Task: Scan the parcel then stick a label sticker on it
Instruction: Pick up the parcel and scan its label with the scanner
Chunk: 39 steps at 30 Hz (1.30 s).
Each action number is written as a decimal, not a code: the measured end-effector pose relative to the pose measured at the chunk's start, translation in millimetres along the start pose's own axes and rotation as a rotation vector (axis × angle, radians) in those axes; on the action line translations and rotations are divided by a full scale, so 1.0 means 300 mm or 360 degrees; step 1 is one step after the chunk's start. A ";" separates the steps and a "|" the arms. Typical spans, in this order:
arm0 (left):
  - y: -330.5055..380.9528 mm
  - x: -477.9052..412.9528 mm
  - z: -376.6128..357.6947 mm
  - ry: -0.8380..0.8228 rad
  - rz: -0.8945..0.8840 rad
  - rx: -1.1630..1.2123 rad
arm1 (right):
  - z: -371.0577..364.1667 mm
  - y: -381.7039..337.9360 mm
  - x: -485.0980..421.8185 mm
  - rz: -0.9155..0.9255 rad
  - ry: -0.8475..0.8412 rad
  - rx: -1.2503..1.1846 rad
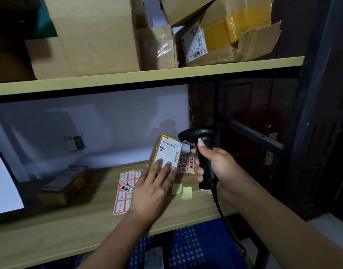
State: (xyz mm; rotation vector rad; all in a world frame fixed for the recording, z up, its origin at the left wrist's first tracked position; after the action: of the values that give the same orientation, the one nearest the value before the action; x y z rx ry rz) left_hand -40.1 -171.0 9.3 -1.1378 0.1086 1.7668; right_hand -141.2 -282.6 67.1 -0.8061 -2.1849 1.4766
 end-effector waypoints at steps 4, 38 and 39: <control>0.017 0.002 -0.006 -0.0022 -0.0031 -0.0016 | -0.013 0.017 0.005 -0.0077 -0.0051 -0.0015; -0.316 0.288 0.108 0.0123 0.0553 0.0066 | 0.217 0.267 -0.289 0.0704 0.0160 0.2535; -0.318 0.292 0.107 0.0121 0.0554 0.0065 | 0.215 0.258 -0.281 0.0785 0.0195 0.2548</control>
State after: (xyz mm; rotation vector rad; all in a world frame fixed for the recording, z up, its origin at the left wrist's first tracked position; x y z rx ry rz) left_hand 6.2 -46.2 1.4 -1.2110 0.4077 2.0140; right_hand -96.5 -360.8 -28.4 -0.6901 -0.1981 2.5185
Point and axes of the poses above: each hand's wrist, its own x-axis away from the middle knuckle, its own z-axis out of the back of the hand, y = z × x, the point moved 10 cm from there along -x, towards the middle knuckle, and after that the axes turned 7 degrees about y, right-handed, at the moved point
